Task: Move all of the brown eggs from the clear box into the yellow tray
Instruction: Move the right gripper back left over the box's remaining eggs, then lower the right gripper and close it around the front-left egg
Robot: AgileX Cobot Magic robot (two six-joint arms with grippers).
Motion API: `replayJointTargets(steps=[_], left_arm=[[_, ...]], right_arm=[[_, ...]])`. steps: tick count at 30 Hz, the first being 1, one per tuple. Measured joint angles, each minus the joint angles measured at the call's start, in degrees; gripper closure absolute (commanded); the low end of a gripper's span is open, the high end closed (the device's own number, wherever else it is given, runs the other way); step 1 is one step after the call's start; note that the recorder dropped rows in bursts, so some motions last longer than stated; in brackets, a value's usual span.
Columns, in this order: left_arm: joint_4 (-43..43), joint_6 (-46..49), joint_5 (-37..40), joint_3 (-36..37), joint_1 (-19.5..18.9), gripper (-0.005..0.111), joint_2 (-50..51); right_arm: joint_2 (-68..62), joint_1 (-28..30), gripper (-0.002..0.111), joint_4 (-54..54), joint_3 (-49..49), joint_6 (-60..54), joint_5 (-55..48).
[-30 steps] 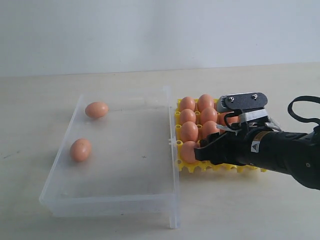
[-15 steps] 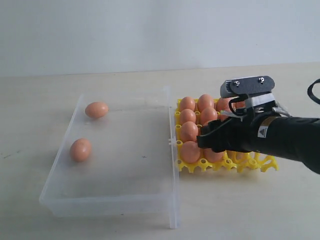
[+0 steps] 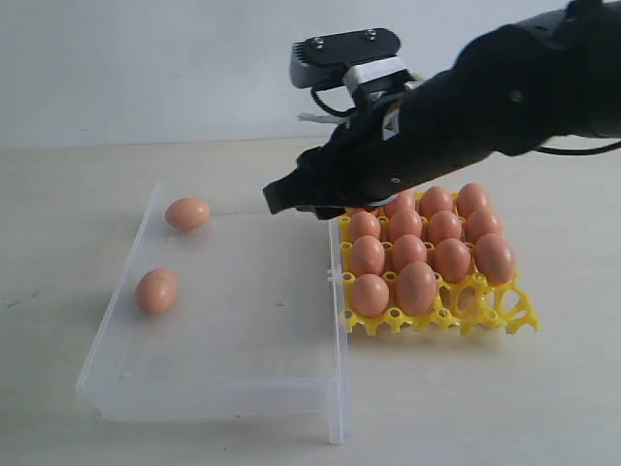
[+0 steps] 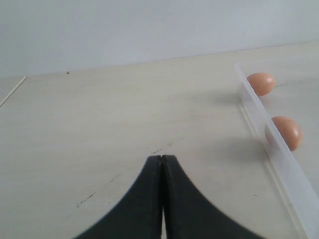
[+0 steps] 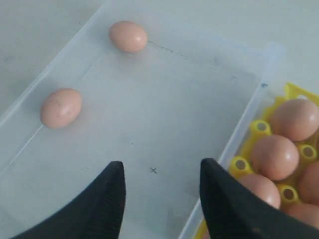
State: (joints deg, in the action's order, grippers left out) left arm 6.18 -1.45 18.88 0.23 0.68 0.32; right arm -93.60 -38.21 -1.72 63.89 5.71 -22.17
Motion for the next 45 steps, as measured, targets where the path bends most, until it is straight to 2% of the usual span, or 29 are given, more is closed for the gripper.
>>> replayJointTargets(steps=[6, 12, 18, 27, 45], left_arm=[[0.0, 0.0, 0.0, 0.0, 0.0, 0.107, 0.0], [0.0, 0.0, 0.0, 0.0, 0.0, 0.107, 0.0], [0.0, 0.0, 0.0, 0.0, 0.0, 0.107, 0.0], [0.0, 0.0, 0.0, 0.0, 0.0, 0.107, 0.0], [0.0, 0.0, 0.0, 0.0, 0.0, 0.107, 0.0]], right_arm=[[-9.6, -1.0, 0.051, -5.7, 12.8, -3.6, -6.7], [-21.2, -1.0, 0.051, -13.9, 26.6, -5.3, -14.1], [-30.1, -1.0, 0.051, -27.4, 35.3, -6.3, -15.0], [-38.3, -1.0, 0.051, -39.4, 38.8, -6.8, -14.9], [-44.5, -2.4, 0.051, -43.7, 39.9, -8.2, -12.5]])
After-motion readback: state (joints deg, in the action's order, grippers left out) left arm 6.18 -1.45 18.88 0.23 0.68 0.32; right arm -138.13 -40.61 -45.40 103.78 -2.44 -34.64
